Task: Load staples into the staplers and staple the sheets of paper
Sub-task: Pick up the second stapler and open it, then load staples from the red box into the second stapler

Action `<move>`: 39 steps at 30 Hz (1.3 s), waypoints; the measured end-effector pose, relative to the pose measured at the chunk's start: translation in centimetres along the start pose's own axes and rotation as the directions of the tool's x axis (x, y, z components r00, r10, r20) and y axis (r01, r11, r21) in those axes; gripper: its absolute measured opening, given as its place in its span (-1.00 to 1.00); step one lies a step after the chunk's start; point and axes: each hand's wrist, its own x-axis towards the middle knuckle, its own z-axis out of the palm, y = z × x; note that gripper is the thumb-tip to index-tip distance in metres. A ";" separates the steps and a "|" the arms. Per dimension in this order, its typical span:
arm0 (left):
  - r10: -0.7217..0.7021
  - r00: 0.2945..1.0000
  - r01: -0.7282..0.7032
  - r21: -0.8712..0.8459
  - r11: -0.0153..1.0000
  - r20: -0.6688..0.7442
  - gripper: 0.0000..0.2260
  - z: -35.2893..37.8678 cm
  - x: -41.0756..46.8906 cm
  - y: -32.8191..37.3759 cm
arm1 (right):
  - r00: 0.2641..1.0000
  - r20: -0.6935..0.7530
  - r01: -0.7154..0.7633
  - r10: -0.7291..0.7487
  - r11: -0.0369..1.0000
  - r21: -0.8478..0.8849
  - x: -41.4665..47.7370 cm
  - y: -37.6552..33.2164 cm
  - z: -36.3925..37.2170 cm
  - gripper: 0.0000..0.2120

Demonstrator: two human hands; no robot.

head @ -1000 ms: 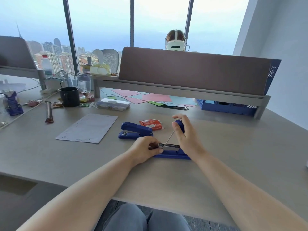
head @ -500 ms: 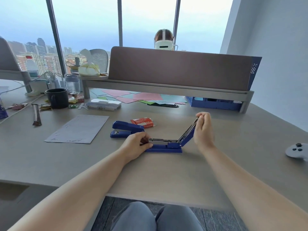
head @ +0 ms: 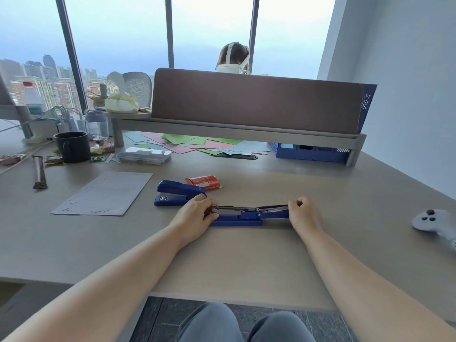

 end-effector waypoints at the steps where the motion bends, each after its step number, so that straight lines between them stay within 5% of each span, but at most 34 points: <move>1: 0.001 1.000 -0.001 0.010 1.000 0.005 -0.74 0.0 0.0 0.0 | 1.000 0.014 0.008 -0.008 1.000 -0.021 0.0 0.0 0.1 -0.85; 12: 0.027 0.999 -0.030 0.112 0.993 0.030 -0.51 -1.7 0.2 1.5 | 0.989 0.010 0.146 -0.147 0.972 -0.181 -0.5 -2.1 -0.1 -0.82; 18: 0.070 0.997 -0.059 0.234 0.970 -0.037 -0.74 -4.1 4.5 1.0 | 0.889 0.226 0.353 -0.398 0.911 0.214 0.9 -6.6 2.2 -0.75; 23: -0.119 0.982 0.048 0.420 0.906 0.146 -0.60 -4.7 9.7 -0.5 | 0.769 0.413 0.461 -0.487 0.871 0.168 2.9 -9.3 5.3 -0.82; 27: -0.304 0.869 0.058 0.529 0.847 0.391 -0.42 -3.8 13.4 -2.1 | 0.738 0.481 0.499 -0.474 0.863 0.085 5.2 -11.5 7.8 -0.89; 32: -0.378 0.774 0.119 0.471 0.874 0.508 -0.36 -2.6 15.7 -3.4 | 0.715 0.590 0.465 -0.375 0.885 0.000 7.1 -12.3 10.1 -0.84; 35: -0.333 0.801 0.082 0.461 0.884 0.498 -0.38 -2.2 16.1 -3.7 | 0.725 0.581 0.439 -0.370 0.898 0.023 7.5 -12.1 10.3 -0.86; 39: -0.176 0.931 0.048 0.369 0.928 0.320 -0.40 -2.1 15.4 -3.7 | 0.775 0.461 0.448 -0.432 0.890 0.083 7.4 -11.9 10.0 -0.91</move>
